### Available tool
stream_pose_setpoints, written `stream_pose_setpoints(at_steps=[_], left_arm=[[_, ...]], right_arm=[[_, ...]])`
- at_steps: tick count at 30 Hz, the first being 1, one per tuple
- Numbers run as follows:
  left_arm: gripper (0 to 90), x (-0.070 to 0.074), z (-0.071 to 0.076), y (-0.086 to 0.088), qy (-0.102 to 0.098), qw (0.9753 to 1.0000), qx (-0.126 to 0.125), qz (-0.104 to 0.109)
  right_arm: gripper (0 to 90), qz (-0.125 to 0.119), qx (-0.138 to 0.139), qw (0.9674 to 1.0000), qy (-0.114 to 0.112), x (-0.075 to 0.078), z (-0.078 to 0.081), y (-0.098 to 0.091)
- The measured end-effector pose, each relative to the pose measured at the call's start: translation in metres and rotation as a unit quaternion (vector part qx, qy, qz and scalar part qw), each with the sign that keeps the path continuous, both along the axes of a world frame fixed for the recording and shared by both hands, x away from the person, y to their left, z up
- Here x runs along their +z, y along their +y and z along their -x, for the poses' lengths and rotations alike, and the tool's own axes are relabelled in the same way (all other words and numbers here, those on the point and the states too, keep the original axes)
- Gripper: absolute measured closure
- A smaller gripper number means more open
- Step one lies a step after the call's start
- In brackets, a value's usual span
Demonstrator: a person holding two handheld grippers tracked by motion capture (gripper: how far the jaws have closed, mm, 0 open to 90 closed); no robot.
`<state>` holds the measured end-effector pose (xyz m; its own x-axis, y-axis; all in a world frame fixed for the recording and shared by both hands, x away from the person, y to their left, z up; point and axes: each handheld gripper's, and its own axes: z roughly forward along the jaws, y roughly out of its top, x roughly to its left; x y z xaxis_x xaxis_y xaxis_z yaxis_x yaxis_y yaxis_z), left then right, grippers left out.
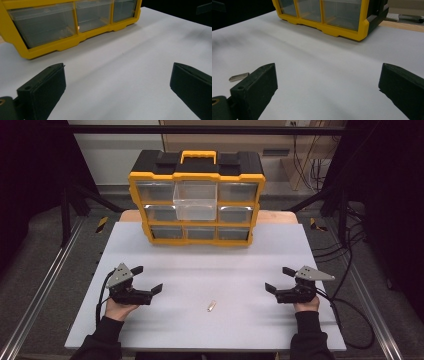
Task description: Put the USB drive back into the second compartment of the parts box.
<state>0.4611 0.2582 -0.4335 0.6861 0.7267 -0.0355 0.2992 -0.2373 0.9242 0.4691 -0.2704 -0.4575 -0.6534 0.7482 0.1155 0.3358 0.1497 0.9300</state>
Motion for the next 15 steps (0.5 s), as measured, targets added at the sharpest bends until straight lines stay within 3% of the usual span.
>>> stream_pose_setpoints(at_steps=[15], left_arm=[[0.2,0.006,0.003,-0.026,0.008,0.9999,-0.012,-0.004]], right_arm=[[2.6,0.002,0.001,1.0,-0.002,0.0,0.0,0.0]])
